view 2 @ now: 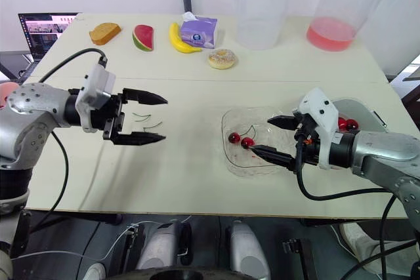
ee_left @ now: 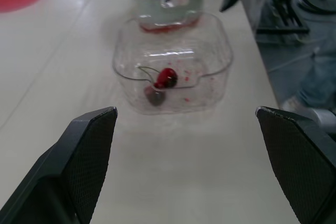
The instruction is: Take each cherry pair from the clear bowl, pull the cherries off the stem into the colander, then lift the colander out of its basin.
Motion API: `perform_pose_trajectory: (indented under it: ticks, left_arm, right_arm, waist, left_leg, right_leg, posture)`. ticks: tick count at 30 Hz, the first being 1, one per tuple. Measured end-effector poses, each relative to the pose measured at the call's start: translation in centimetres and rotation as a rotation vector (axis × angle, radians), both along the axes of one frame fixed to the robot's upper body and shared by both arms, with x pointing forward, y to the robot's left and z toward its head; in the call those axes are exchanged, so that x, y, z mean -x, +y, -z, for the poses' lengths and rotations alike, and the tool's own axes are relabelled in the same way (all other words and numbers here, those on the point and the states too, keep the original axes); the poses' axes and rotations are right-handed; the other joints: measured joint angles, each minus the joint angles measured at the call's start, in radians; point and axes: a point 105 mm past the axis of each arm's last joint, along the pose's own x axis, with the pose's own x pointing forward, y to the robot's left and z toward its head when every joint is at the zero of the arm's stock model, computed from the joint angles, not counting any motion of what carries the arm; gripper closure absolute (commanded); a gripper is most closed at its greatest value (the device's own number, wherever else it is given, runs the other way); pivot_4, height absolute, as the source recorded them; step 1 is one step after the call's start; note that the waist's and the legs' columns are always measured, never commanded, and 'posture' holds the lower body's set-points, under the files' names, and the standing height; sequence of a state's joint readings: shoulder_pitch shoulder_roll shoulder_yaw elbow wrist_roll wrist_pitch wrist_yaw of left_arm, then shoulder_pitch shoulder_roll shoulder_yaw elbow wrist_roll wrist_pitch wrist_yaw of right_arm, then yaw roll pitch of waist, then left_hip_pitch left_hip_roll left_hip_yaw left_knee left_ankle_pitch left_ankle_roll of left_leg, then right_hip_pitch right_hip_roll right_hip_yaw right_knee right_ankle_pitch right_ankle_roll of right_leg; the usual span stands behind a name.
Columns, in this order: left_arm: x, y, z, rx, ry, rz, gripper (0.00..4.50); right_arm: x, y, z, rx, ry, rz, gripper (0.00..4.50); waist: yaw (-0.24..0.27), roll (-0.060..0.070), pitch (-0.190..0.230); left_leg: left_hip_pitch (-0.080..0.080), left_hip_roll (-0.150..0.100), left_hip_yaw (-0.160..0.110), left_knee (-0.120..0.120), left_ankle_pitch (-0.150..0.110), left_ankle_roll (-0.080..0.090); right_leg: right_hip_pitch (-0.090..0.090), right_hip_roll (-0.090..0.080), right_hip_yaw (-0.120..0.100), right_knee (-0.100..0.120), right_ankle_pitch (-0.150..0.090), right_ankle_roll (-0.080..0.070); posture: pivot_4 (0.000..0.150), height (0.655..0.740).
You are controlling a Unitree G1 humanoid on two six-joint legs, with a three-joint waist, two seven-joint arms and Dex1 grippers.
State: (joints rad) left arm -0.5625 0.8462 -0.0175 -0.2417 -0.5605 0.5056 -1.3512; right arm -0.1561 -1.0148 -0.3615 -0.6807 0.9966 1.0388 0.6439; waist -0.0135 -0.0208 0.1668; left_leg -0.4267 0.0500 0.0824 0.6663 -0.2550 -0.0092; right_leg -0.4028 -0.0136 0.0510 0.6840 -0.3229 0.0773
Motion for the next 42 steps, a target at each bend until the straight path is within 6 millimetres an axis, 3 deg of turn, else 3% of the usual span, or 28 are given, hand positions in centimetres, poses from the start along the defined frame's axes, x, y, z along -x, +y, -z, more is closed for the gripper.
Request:
perform_pose_trajectory:
  ticks: [9, 15, 18, 21, 31, 42]
  left_arm:
    - [-0.1, -0.7, -0.5, 0.026, -0.026, 0.022, 0.06]
    - [-0.2, -1.2, -0.9, 0.053, -0.024, 0.026, 0.06]
    - [-0.3, -1.4, -1.0, 0.059, -0.026, 0.027, 0.00]
    - [-0.3, -1.7, -1.0, 0.062, -0.025, 0.036, 0.00]
    - [-0.4, -2.1, -0.6, 0.043, -0.035, 0.042, 0.00]
    - [-0.4, -2.1, -0.5, 0.044, -0.033, 0.040, 0.00]
  right_arm:
    - [-0.6, 0.6, 0.7, 0.076, 0.014, -0.018, 0.00]
    - [-3.0, 1.0, 2.1, 0.174, 0.045, -0.015, 0.00]
    - [-4.0, 1.2, 3.7, 0.260, 0.071, -0.029, 0.96]
    - [-4.7, 1.3, 5.0, 0.317, 0.095, -0.049, 2.41]
    - [-5.4, 1.7, 6.7, 0.404, 0.108, -0.093, 2.41]
    - [-6.1, 2.2, 6.4, 0.416, 0.070, -0.094, 2.41]
  waist:
    - [-0.004, 0.000, 0.000]
    - [-0.004, 0.000, 0.000]
    - [-0.002, 0.000, 0.000]
    - [0.000, 0.000, 0.000]
    - [-0.001, 0.000, 0.000]
    - [-0.001, 0.000, 0.000]
  left_leg:
    - [0.000, 0.000, 0.000, 0.000, 0.000, 0.000]
    - [0.000, 0.000, 0.000, 0.000, 0.000, 0.000]
    - [-0.001, 0.000, 0.000, 0.000, 0.000, 0.000]
    - [-0.001, 0.000, 0.000, 0.001, 0.000, 0.000]
    - [-0.001, 0.000, 0.000, 0.001, 0.000, 0.000]
    - [-0.001, 0.000, 0.000, 0.001, 0.000, 0.000]
  right_leg:
    - [0.000, 0.001, 0.000, 0.000, 0.000, 0.000]
    - [-0.001, 0.001, 0.000, 0.000, 0.000, 0.000]
    - [-0.001, 0.001, 0.001, 0.000, 0.000, 0.000]
    - [-0.002, 0.001, 0.001, 0.000, 0.000, 0.000]
    - [-0.002, 0.001, 0.000, 0.000, 0.000, 0.000]
    - [-0.002, 0.001, 0.000, 0.001, 0.000, 0.000]
  posture:
    - [0.150, 0.7400]
    - [0.150, 0.7400]
    - [0.150, 0.7400]
    - [0.150, 0.7400]
    - [0.150, 0.7400]
    - [0.150, 0.7400]
